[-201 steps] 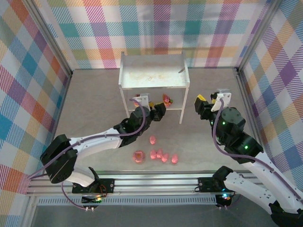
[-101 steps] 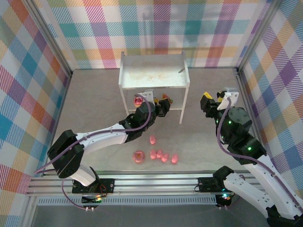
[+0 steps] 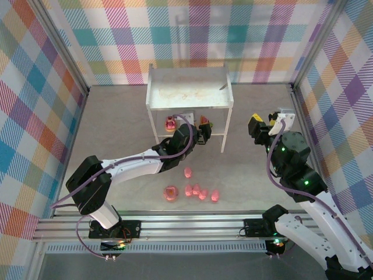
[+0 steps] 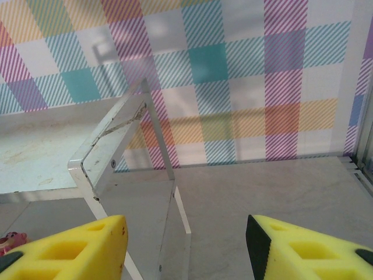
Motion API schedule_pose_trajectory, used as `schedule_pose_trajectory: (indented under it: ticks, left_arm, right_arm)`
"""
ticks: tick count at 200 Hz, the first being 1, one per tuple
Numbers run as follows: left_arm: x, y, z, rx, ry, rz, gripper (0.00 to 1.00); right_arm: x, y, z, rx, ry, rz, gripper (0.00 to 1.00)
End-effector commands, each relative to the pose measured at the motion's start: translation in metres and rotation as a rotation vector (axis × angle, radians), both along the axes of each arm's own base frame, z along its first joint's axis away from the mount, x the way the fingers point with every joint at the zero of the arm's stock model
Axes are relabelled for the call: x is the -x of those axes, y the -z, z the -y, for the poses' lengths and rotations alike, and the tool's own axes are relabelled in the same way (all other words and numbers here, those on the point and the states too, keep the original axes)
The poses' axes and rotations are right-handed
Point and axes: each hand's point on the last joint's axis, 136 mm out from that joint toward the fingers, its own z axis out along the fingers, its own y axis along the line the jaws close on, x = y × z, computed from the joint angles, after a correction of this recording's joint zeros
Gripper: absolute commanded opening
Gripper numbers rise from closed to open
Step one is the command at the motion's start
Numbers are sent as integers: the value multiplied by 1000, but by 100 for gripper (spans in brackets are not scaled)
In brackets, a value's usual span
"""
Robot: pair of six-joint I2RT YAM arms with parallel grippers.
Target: Place and organize the plastic toys onto the shelf
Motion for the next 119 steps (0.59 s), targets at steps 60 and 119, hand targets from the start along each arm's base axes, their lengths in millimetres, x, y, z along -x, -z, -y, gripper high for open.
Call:
schedule_pose_trajectory:
  ticks: [60, 119]
  left_arm:
    - [-23, -3, -8, -48, -28, 22, 54]
    - [-31, 1, -2, -64, 9, 9, 47]
  right_arm:
    - [1, -3, 3, -9, -1, 18, 58]
    - [3, -3, 8, -9, 11, 21, 58]
